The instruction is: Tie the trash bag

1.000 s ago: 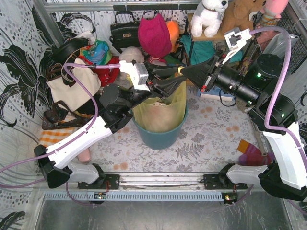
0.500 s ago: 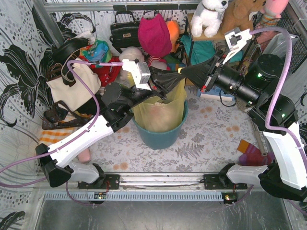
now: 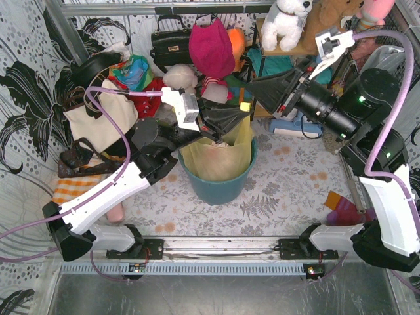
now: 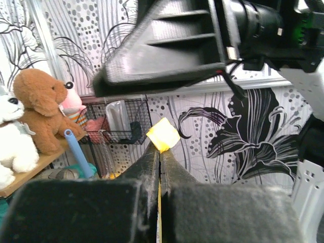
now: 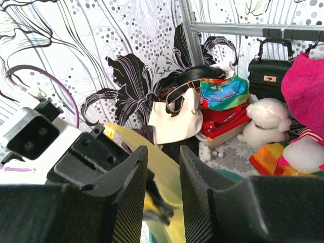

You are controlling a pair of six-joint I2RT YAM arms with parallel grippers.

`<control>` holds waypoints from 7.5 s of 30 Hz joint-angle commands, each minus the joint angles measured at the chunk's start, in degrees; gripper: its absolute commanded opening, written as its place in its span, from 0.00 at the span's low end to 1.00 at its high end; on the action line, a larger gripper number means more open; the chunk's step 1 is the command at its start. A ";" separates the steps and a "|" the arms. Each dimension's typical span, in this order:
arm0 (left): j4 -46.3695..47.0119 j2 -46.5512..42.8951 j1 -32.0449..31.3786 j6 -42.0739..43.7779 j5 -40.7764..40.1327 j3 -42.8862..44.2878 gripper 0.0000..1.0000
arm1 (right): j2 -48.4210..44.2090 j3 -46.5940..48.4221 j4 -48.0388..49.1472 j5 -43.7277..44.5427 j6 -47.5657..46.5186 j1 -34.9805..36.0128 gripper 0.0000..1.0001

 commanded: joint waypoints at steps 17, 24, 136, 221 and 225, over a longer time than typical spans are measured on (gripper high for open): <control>0.73 -5.29 0.17 -2.68 14.52 -5.98 0.00 | 18.81 17.17 -3.00 -26.78 -5.70 0.22 0.48; -0.58 -4.94 -0.69 -3.01 15.83 -5.96 0.00 | 23.44 20.41 -3.57 -33.50 -9.26 0.22 0.57; -2.08 -15.75 -1.99 7.73 -12.89 -15.48 0.00 | -18.92 -45.40 19.17 -3.14 29.48 4.15 0.00; -8.05 -16.08 -1.28 7.82 -12.21 -13.90 0.00 | -1.36 -61.32 67.38 57.47 -3.04 22.81 0.00; -8.80 -15.70 -1.28 7.64 -11.25 -13.39 0.00 | 0.00 -63.25 75.04 59.43 -5.59 22.79 0.00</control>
